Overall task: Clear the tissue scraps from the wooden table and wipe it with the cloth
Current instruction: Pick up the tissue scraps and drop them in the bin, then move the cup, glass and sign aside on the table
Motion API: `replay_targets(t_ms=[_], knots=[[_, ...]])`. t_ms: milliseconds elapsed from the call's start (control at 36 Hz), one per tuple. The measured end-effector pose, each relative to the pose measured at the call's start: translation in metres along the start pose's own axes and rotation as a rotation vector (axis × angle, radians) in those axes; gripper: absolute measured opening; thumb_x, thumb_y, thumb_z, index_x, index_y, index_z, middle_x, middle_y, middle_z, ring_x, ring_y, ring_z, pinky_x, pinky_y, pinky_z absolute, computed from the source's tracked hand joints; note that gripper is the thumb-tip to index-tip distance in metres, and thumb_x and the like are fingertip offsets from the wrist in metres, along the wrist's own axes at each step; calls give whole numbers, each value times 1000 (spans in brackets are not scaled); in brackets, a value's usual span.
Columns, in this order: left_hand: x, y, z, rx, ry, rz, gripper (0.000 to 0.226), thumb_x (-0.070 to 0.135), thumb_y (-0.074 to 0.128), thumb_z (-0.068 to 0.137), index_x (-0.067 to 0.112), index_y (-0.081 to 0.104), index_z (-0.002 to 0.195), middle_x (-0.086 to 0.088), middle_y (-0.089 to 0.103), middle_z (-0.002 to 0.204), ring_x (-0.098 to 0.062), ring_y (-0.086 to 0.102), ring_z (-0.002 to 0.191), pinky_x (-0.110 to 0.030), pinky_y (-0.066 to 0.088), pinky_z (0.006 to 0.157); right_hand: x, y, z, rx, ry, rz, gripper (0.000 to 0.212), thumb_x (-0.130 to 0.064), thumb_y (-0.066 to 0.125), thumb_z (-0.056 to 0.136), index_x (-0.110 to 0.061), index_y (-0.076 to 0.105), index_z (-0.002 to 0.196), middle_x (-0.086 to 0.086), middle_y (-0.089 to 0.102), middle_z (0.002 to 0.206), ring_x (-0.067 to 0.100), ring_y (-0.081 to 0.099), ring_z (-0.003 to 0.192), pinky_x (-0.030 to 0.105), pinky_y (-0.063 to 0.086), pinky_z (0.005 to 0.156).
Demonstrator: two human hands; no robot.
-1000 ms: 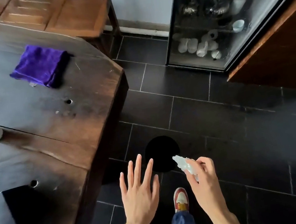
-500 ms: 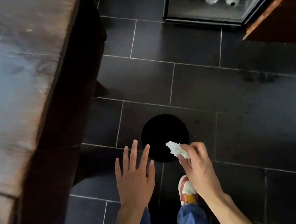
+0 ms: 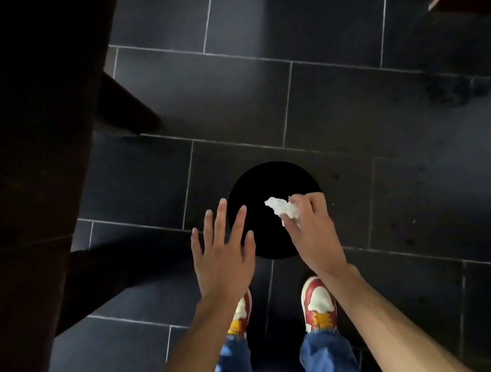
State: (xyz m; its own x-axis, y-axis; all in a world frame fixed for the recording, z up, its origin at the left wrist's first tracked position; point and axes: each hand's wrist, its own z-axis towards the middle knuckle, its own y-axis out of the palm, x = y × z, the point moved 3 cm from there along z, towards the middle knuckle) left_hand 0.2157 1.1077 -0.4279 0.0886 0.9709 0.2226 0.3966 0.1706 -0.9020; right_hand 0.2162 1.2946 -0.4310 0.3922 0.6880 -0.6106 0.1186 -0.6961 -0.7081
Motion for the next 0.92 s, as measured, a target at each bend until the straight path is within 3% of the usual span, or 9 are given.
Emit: replay_targets(t_ms=[194,444,611,778,917], knots=[[0,7,5,-27,1,-1,57,52,20,105,38,27,160,1,16,171,-27,20,157,-57,26,122,11,9,7,-62,-17,-57,45,-36,62,98,-18,50,137,1,42,139,16,56,113,24,45,84],[6,-21,-10,-49,-20,19,55,53,19,107,40,24,160,2,12,172,-26,15,158,-54,22,124,-3,-24,-13,-58,20,-77,47,-42,55,100,-18,50,141,-1,43,144,16,49,128,31,47,99],[19,-66,-27,-24,-24,-3,55,53,17,107,41,22,160,3,9,172,-25,13,159,-55,20,125,-31,-70,-40,-34,-1,-148,50,-45,52,101,-23,48,146,0,43,152,17,33,143,37,43,110],[42,-130,-52,32,-25,-24,56,53,20,106,41,24,160,5,8,172,-24,11,159,-54,20,125,-69,-120,-71,75,-134,-274,51,-43,59,99,-19,54,144,10,47,151,27,43,141,45,41,112],[60,-186,-83,55,-26,-76,53,53,21,107,46,17,160,13,-6,171,-15,-4,159,-47,3,128,-105,-164,-99,89,-152,-354,53,-48,51,101,-25,48,149,8,40,158,30,36,145,49,37,114]])
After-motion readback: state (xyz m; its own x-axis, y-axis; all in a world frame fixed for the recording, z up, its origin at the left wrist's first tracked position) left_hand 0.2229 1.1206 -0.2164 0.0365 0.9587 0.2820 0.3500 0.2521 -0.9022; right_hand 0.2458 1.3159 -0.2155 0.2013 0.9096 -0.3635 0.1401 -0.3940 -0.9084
